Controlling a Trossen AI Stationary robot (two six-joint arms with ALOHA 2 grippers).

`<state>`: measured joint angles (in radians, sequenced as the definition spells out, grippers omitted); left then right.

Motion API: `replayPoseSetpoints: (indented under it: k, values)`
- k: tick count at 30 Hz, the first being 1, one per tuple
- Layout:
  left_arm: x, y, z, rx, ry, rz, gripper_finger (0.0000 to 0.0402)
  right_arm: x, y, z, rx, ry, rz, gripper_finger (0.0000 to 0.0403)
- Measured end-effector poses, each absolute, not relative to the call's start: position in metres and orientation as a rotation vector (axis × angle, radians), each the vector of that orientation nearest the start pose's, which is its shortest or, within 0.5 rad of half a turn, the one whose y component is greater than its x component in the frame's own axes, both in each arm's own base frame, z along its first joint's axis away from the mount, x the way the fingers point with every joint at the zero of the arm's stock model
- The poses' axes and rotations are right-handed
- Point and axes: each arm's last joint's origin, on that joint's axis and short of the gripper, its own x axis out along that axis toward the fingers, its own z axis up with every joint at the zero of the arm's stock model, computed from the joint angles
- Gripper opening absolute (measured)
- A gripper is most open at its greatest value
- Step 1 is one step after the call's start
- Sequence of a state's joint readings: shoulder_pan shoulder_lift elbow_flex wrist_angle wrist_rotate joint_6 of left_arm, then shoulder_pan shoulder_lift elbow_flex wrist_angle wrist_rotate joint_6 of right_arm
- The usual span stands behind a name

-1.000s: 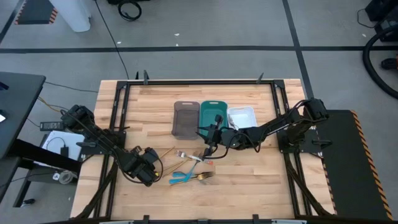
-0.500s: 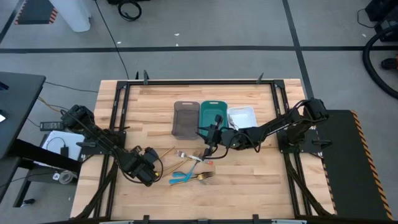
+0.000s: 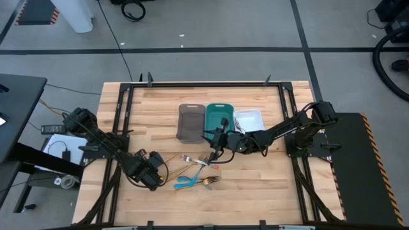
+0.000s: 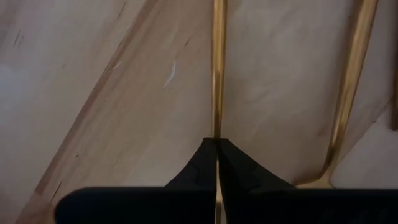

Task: Sort silverware by color (type)
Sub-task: Put the gold fork into the black bin

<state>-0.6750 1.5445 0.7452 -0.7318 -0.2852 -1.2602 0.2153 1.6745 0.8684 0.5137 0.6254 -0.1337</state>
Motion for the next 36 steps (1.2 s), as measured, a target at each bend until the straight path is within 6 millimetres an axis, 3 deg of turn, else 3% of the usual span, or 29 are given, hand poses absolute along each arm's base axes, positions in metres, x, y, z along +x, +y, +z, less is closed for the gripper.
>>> replayPoseSetpoints:
  k: [10,36]
  values:
    - [0.182,-0.136,0.141,-0.32,1.29,0.563,0.0005,0.343,0.058,0.205,-0.251,0.296,-0.389,0.0103]
    - [0.176,-0.104,0.193,-0.406,1.16,0.496,0.0009,0.343,0.058,0.205,-0.256,0.297,-0.389,0.0103]
